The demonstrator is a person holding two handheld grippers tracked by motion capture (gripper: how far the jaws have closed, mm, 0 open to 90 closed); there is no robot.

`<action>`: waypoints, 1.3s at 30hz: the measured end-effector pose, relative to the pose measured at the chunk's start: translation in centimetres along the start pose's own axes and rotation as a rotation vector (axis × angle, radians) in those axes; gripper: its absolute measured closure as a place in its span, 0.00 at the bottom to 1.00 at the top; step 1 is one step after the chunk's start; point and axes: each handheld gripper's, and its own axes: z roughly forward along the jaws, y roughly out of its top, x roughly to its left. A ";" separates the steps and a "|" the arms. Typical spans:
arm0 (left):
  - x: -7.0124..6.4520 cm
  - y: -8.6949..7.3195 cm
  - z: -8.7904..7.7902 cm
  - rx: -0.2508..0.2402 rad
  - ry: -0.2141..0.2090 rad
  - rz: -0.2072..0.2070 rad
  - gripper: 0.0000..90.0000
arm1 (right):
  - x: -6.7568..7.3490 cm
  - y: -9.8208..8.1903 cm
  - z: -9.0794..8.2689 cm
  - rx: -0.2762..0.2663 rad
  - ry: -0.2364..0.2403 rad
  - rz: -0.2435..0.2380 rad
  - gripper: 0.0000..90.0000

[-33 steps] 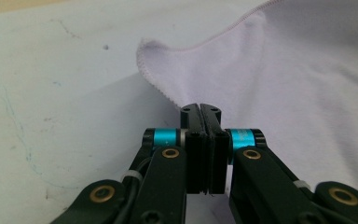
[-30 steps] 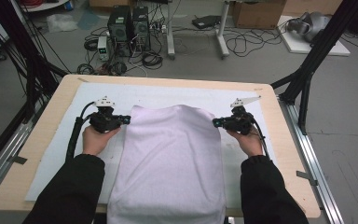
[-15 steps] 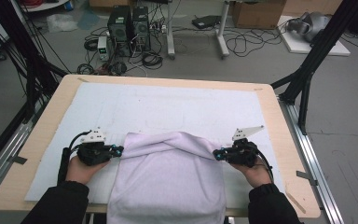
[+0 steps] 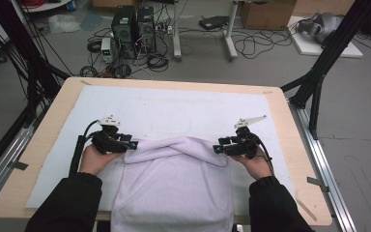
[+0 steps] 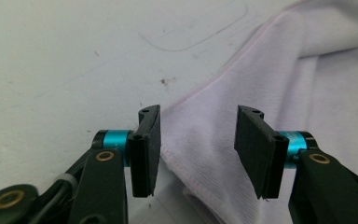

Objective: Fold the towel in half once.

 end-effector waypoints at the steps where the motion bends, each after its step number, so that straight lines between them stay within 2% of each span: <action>1: 0.0 -0.1 0.3 0.012 -0.009 -0.001 0.62 | -0.1 0.0 0.4 0.022 0.006 0.001 0.56; 3: 0.0 -0.3 1.0 0.053 -0.043 0.003 0.76 | -0.1 -0.3 0.9 0.051 0.027 -0.011 0.75; 4: -0.2 -0.3 1.0 0.056 -0.044 0.017 0.87 | -0.1 -0.4 1.1 0.058 0.047 -0.017 0.85; 5: -0.3 -0.2 0.9 0.051 -0.032 0.028 0.94 | 0.0 -0.4 1.1 0.070 0.061 -0.022 0.88; 6: -0.5 -0.2 0.7 0.039 -0.032 0.034 0.96 | 0.2 -0.4 1.1 0.077 0.064 -0.029 0.92; 10: -0.7 -0.1 0.0 0.025 -0.025 0.050 0.97 | 0.7 -0.2 0.4 0.047 0.077 -0.062 0.93; 14: -1.3 0.2 -1.7 -0.045 -0.024 0.064 0.97 | 1.5 0.0 -0.8 0.013 0.068 -0.089 0.93; 18: -2.3 0.0 -3.6 -0.082 -0.034 0.094 0.97 | 2.9 0.0 -2.3 -0.019 0.072 -0.126 0.93; 21: -3.6 -0.9 -5.0 -0.133 -0.050 0.117 0.97 | 4.3 -0.4 -3.3 -0.035 0.082 -0.164 0.93; 23: -4.4 -1.9 -5.9 -0.156 -0.056 0.126 0.97 | 5.4 -1.0 -3.8 -0.039 0.095 -0.182 0.93; 25: -5.3 -3.2 -6.7 -0.165 -0.079 0.139 0.97 | 6.5 -1.9 -4.3 -0.031 0.109 -0.206 0.93; 27: -6.0 -4.4 -7.4 -0.154 -0.111 0.143 0.96 | 7.2 -3.0 -4.7 -0.027 0.148 -0.205 0.93; 28: -6.1 -4.8 -7.5 -0.136 -0.119 0.144 0.89 | 7.6 -3.9 -4.7 -0.015 0.155 -0.207 0.93; 29: -6.2 -5.0 -7.6 -0.112 -0.112 0.155 0.77 | 7.9 -4.4 -4.8 -0.009 0.162 -0.205 0.91; 30: -6.3 -5.2 -7.7 -0.101 -0.104 0.169 0.73 | 8.0 -4.9 -4.8 -0.014 0.183 -0.202 0.90; 32: -6.1 -5.3 -7.8 -0.082 -0.122 0.162 0.63 | 8.1 -5.4 -4.8 -0.011 0.190 -0.192 0.86; 34: -5.9 -5.1 -7.6 -0.077 -0.111 0.167 0.63 | 7.9 -5.5 -4.7 -0.014 0.202 -0.181 0.80; 35: -5.8 -5.0 -7.4 -0.074 -0.104 0.165 0.63 | 7.7 -5.4 -4.6 -0.018 0.194 -0.173 0.80; 37: -5.8 -4.9 -7.1 -0.083 -0.108 0.170 0.63 | 7.3 -5.1 -4.5 -0.032 0.216 -0.162 0.79; 39: -5.9 -4.8 -6.6 -0.081 -0.098 0.163 0.60 | 7.4 -5.0 -4.3 -0.018 0.192 -0.179 0.75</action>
